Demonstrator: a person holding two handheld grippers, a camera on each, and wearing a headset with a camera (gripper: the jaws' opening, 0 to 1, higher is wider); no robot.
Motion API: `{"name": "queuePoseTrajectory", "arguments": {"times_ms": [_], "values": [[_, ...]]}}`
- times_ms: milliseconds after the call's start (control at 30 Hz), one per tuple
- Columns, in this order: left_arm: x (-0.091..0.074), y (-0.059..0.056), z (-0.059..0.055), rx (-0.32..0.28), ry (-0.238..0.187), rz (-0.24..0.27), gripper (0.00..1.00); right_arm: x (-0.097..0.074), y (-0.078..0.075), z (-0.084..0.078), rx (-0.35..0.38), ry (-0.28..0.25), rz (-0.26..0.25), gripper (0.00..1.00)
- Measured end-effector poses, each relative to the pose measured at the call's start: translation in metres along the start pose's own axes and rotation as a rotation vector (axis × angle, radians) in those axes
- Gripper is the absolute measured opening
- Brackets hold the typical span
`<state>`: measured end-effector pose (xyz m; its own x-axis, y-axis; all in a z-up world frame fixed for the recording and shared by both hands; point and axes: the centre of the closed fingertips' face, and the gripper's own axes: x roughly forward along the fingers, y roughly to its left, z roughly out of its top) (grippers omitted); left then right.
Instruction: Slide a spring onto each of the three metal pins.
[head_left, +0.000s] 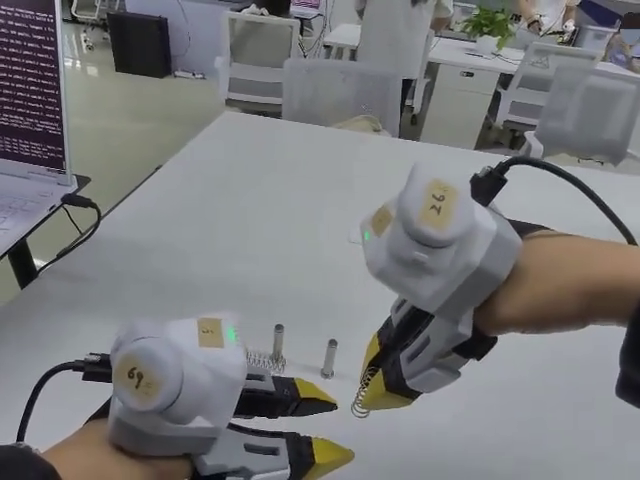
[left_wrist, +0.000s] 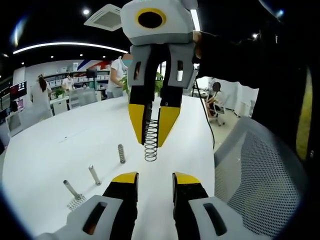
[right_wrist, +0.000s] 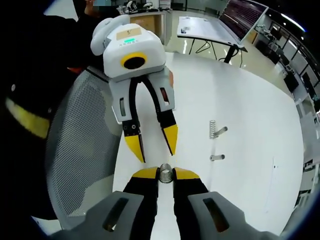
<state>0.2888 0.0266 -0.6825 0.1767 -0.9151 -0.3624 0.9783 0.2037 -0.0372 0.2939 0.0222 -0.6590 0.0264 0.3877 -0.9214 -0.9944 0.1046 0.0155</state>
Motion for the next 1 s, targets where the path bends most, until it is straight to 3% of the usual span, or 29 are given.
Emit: {"name": "queuePoseTrajectory", "arguments": {"times_ms": [400, 600, 800, 1000], "values": [[-0.017, 0.017, -0.011, -0.057, -0.016, 0.074, 0.38, -0.001, -0.01, 0.002, 0.01, -0.011, -0.019, 0.08], [-0.027, 0.02, -0.012, -0.08, -0.028, 0.1, 0.47, -0.002, -0.013, 0.001, 0.017, -0.014, -0.022, 0.08], [-0.041, 0.028, -0.021, -0.121, -0.032, 0.148, 0.57, -0.003, -0.017, 0.002, 0.026, -0.023, -0.029, 0.08], [-0.051, 0.032, -0.028, -0.119, -0.04, 0.189, 0.63, -0.002, -0.022, 0.001, 0.029, -0.017, -0.036, 0.08]]}}
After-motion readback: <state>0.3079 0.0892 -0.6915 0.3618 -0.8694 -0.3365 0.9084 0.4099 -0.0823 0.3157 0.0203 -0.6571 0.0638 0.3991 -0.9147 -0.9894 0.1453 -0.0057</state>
